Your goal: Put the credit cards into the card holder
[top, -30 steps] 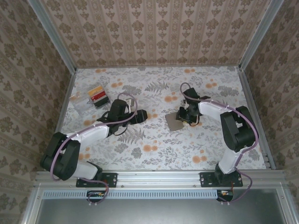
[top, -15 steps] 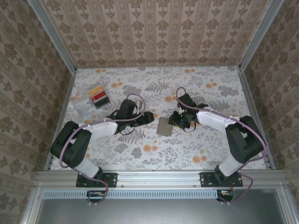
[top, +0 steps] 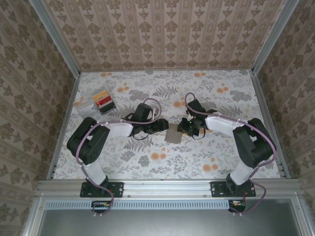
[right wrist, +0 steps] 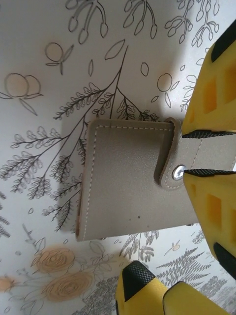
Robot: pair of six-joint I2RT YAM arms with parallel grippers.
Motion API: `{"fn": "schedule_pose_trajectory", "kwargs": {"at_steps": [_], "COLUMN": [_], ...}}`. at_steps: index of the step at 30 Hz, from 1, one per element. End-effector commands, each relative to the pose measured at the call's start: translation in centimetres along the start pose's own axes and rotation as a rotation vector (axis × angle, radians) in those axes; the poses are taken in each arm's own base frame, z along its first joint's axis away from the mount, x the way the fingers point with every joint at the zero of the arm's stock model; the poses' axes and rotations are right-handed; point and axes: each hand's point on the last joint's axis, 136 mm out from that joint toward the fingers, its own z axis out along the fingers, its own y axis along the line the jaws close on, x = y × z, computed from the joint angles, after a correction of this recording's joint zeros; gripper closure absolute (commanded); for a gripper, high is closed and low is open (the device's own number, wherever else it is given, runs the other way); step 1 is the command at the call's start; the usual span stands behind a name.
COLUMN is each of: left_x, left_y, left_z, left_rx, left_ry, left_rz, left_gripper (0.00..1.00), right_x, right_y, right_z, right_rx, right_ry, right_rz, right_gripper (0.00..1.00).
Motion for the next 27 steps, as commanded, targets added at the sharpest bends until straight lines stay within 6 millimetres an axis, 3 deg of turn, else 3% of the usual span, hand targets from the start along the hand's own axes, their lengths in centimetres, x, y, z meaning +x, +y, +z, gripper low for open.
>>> {"fn": "schedule_pose_trajectory", "kwargs": {"at_steps": [1, 13, 19, 27], "left_x": [0.1, 1.2, 1.2, 1.1], "left_y": [-1.7, -1.8, -2.8, -3.5], "left_z": [0.7, 2.2, 2.2, 1.9], "left_rx": [0.058, 0.067, 0.098, 0.132], "left_ry": [0.039, 0.093, 0.092, 0.087], "left_rz": [0.019, 0.015, 0.035, 0.049], "left_gripper": [0.4, 0.46, 0.7, 0.87], "right_x": [1.0, 1.9, 1.8, 1.0], "right_y": [-1.1, -4.0, -4.4, -3.3], "right_z": [1.2, 2.9, 2.8, 2.0], "right_rx": [0.034, 0.131, 0.151, 0.13], "right_ry": [0.04, 0.067, 0.06, 0.036], "right_rz": [0.02, 0.043, 0.045, 0.034], "right_gripper": [0.74, 0.75, 0.74, 0.72]}}
